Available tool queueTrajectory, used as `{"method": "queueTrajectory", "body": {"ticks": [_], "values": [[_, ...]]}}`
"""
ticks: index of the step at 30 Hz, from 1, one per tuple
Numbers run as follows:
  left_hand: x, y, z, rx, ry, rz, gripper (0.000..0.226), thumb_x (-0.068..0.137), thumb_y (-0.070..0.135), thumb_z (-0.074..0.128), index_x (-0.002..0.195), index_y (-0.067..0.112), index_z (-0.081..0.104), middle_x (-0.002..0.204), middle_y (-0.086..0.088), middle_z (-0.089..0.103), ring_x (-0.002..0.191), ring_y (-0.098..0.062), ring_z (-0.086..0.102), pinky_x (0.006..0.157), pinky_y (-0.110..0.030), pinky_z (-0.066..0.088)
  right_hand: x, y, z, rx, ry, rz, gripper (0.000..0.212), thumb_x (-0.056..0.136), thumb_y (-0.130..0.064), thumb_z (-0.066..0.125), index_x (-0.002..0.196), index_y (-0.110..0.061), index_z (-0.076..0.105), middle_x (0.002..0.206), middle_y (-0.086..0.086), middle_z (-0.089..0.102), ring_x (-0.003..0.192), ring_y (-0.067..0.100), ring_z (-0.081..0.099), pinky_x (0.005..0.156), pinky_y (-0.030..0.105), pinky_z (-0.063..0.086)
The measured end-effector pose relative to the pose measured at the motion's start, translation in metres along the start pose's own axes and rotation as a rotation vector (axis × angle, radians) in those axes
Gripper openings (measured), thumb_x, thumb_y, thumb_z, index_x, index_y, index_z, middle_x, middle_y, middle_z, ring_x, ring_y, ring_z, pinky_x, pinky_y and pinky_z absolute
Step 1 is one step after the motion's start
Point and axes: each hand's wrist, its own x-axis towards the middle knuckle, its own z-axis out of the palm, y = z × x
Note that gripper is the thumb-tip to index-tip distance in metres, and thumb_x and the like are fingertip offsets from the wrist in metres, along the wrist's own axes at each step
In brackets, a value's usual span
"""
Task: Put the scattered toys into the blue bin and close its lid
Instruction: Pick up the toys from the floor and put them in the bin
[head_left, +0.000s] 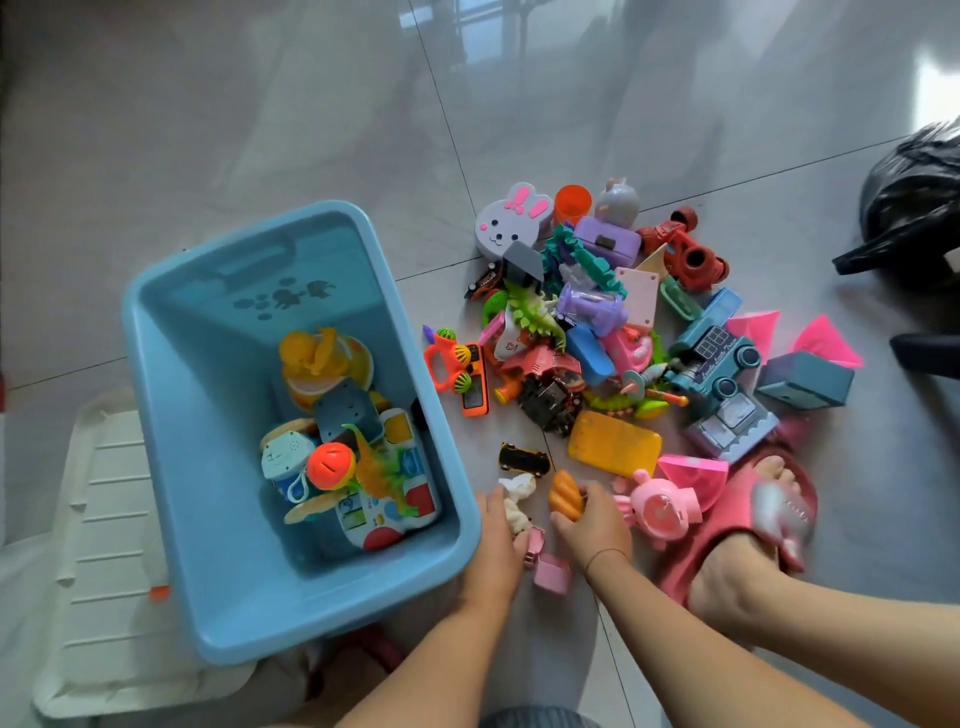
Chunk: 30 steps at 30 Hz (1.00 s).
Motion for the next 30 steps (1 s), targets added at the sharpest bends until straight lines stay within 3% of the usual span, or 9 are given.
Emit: {"method": "queueTrajectory", "body": {"ticks": [4,7,10,13,18,21,23,27,30], "values": [[-0.015,0.033,-0.020,-0.155,0.049,0.075,0.049,0.083,0.026,0.067,0.128,0.017,0.049,0.117,-0.001,0.047,0.104,-0.014,0.049,0.086,-0.016,0.034,-0.006,-0.028,-0.038,0.274,0.142,-0.027,0.045,0.078,-0.027,0.072,0.116,-0.012,0.052,0.103,0.006,0.061,0.089,0.021,0.057,0.076,0.030,0.044],[-0.027,0.058,-0.043,-0.251,0.155,0.212,0.050,0.083,0.024,0.069,0.128,0.016,0.050,0.118,0.001,0.048,0.098,-0.006,0.048,0.086,-0.016,0.042,-0.011,-0.054,-0.074,0.409,0.283,-0.076,0.049,0.077,-0.029,0.073,0.118,-0.009,0.054,0.107,0.006,0.059,0.093,0.021,0.054,0.081,0.031,0.043],[-0.041,0.081,-0.071,-0.355,0.320,0.352,0.052,0.081,0.026,0.071,0.128,0.016,0.051,0.117,0.004,0.049,0.100,0.000,0.046,0.086,-0.008,0.039,-0.030,-0.090,-0.103,0.537,0.337,-0.153,0.051,0.079,-0.028,0.072,0.122,-0.008,0.053,0.107,0.000,0.054,0.096,0.016,0.050,0.082,0.027,0.038],[-0.055,0.093,-0.107,-0.452,0.570,0.373,0.055,0.079,0.026,0.074,0.128,0.012,0.053,0.115,0.003,0.050,0.101,0.001,0.046,0.087,0.000,0.035,-0.058,-0.124,-0.109,0.595,0.267,-0.329,0.044,0.079,-0.028,0.072,0.115,-0.010,0.056,0.102,0.003,0.059,0.092,0.017,0.056,0.070,0.021,0.043],[-0.056,0.060,-0.172,-0.598,0.971,0.157,0.055,0.079,0.020,0.075,0.127,0.006,0.053,0.120,-0.009,0.051,0.107,-0.018,0.054,0.088,-0.022,0.048,-0.098,-0.163,-0.087,0.559,0.004,-0.540,0.040,0.078,-0.029,0.073,0.112,-0.014,0.056,0.098,0.002,0.064,0.087,0.014,0.061,0.075,0.024,0.053],[-0.045,0.025,-0.188,-0.522,0.994,-0.086,0.061,0.081,0.026,0.072,0.133,0.006,0.047,0.131,-0.015,0.048,0.117,-0.031,0.051,0.095,-0.037,0.043,-0.110,-0.174,-0.073,0.447,-0.154,-0.654,0.039,0.080,-0.033,0.071,0.112,-0.015,0.059,0.099,0.002,0.065,0.090,0.013,0.062,0.076,0.021,0.052],[-0.043,0.016,-0.185,-0.393,0.962,-0.200,0.070,0.080,0.036,0.070,0.137,0.007,0.042,0.138,-0.016,0.045,0.125,-0.036,0.045,0.099,-0.048,0.037,-0.108,-0.171,-0.071,0.422,-0.126,-0.661,0.036,0.081,-0.035,0.069,0.111,-0.016,0.060,0.098,0.002,0.066,0.090,0.012,0.062,0.078,0.021,0.052],[-0.048,0.041,-0.156,-0.293,1.039,0.124,0.059,0.083,0.038,0.060,0.128,0.003,0.051,0.131,-0.018,0.052,0.123,-0.032,0.046,0.102,-0.042,0.035,-0.086,-0.130,-0.074,0.400,0.127,-0.502,0.029,0.083,-0.029,0.067,0.106,-0.013,0.061,0.096,0.003,0.063,0.090,0.015,0.060,0.079,0.025,0.048],[-0.058,0.067,-0.111,-0.166,0.846,0.443,0.044,0.088,0.036,0.053,0.125,0.011,0.053,0.129,-0.011,0.053,0.121,-0.022,0.047,0.102,-0.033,0.037,-0.066,-0.072,-0.066,0.302,0.203,-0.293,0.028,0.081,-0.026,0.068,0.104,-0.012,0.059,0.103,0.010,0.061,0.096,0.024,0.058,0.082,0.032,0.047]]}}
